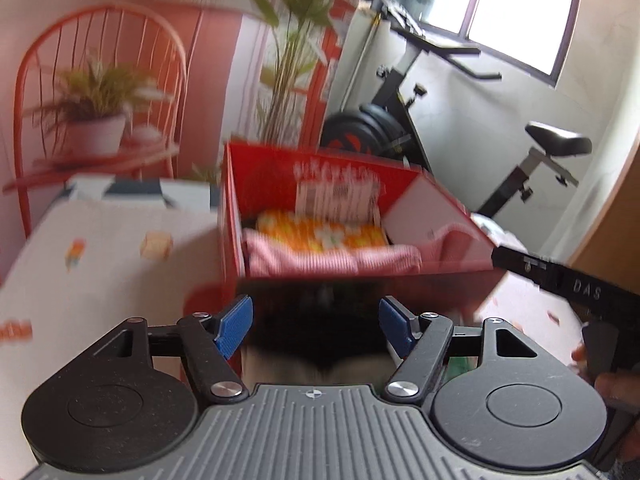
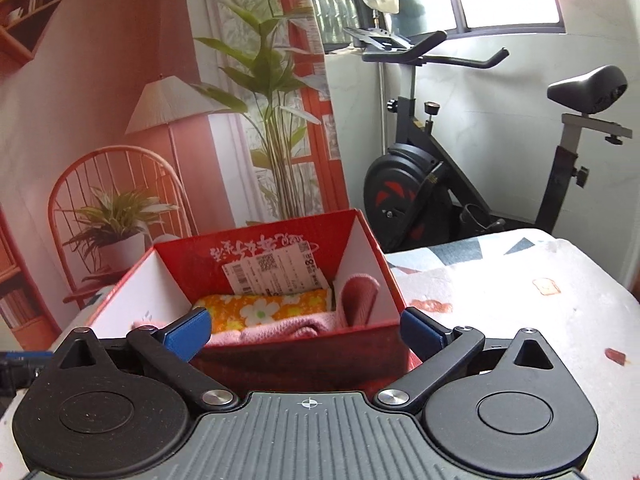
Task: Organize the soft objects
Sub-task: 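Move the left gripper down to the green tasseled pouch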
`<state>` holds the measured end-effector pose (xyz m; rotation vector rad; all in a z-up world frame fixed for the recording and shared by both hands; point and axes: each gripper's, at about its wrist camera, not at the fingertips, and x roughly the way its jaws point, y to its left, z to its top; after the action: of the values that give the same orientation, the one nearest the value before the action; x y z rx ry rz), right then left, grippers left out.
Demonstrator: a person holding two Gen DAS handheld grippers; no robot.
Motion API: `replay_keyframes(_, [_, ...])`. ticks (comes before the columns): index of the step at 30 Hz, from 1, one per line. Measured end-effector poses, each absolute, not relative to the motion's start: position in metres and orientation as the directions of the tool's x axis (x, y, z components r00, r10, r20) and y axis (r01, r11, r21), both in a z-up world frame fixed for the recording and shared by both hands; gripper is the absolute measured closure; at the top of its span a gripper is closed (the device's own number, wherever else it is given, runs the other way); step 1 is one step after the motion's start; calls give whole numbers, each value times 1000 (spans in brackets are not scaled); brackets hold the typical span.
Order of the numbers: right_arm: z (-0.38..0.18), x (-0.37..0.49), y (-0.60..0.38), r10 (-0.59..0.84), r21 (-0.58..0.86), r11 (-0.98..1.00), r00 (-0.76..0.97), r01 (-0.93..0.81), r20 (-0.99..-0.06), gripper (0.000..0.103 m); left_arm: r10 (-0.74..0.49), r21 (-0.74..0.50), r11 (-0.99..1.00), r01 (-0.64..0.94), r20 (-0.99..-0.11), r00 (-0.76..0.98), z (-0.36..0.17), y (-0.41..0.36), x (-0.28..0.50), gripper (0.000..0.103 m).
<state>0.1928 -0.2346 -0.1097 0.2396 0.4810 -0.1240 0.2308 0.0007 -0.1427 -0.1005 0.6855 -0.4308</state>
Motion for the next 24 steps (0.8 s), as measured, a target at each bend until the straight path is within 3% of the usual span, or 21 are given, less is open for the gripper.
replay_keyframes(6, [-133, 164, -221, -72, 138, 976, 852, 166, -518, 1, -450, -332, 893, 304, -665, 596, -178, 12, 216, 32])
replay_keyframes(15, [-151, 147, -203, 15, 94, 994, 816, 48, -578, 2, -457, -342, 889, 303, -690, 561, -193, 8, 207, 32])
replay_keyframes(20, [-159, 145, -192, 88, 120, 993, 789, -19, -609, 10, -481, -376, 876, 300, -703, 524, -205, 5, 203, 37])
replay_keyframes(24, [-162, 143, -186, 131, 127, 990, 777, -66, -615, 27, -498, -403, 867, 293, -691, 524, -208, 7, 202, 45])
